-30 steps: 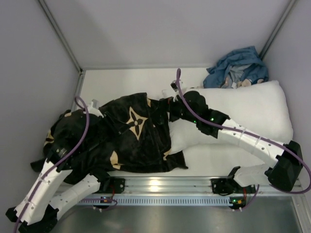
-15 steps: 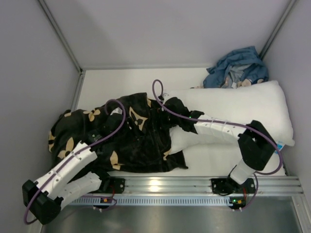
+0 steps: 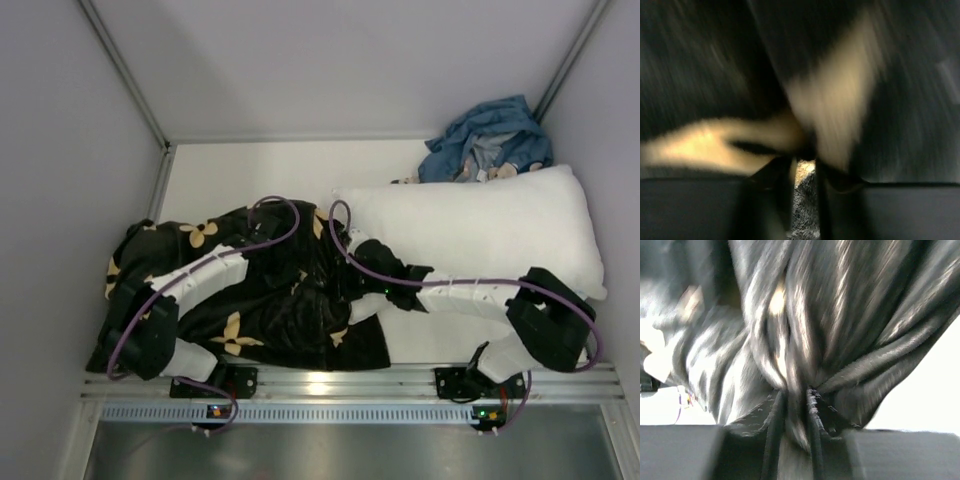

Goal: Remove the pillowcase from the pillow

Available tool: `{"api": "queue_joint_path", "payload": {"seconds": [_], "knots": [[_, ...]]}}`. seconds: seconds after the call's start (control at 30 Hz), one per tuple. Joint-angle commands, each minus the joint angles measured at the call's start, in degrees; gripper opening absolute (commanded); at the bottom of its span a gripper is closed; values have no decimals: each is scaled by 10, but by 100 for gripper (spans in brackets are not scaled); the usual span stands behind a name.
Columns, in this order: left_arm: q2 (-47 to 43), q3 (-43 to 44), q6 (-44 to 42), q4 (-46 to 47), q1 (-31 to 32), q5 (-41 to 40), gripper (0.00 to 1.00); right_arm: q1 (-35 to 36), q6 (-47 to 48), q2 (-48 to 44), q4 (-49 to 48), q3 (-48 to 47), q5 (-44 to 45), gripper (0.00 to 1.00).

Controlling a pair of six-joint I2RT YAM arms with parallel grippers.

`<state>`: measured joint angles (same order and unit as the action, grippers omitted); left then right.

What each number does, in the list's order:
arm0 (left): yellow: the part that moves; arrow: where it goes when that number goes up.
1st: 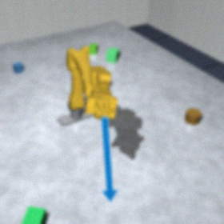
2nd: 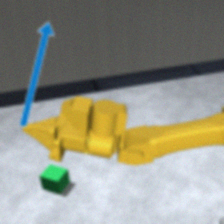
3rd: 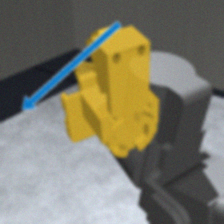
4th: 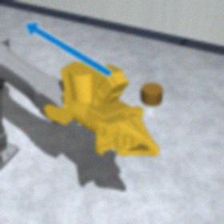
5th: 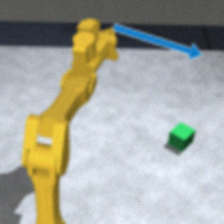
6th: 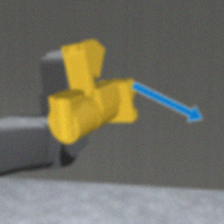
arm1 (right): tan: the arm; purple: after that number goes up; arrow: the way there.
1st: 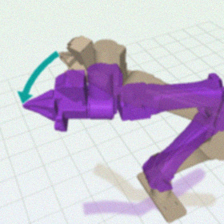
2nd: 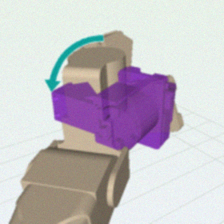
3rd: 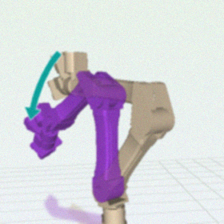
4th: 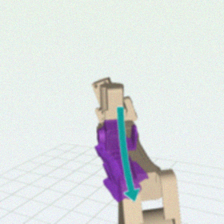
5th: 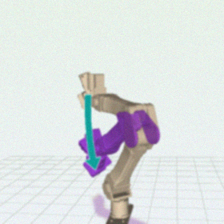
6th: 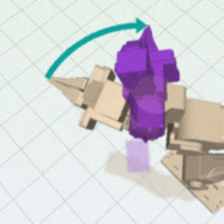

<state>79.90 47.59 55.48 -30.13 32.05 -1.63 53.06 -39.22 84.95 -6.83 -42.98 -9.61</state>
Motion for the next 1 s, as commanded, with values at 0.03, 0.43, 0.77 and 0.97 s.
{"api": "queue_joint_path", "payload": {"seconds": [0.03, 0.43, 0.77, 0.97], "knots": [[78, 32, -45, 103, -59, 1, 9, 118, -34, -71, -36, 80, -16, 14], [-76, 160, -131, -63, -47, -81, 38, 158, 55, -235, 160, 15, 174, 63], [11, 247, -173, -64, -9, -8, 77, 21, 74, -330, 235, -11, 128, 74], [121, 300, -178, -64, 3, -56, 76, -11, 77, -363, 245, 7, 101, 75]]}}
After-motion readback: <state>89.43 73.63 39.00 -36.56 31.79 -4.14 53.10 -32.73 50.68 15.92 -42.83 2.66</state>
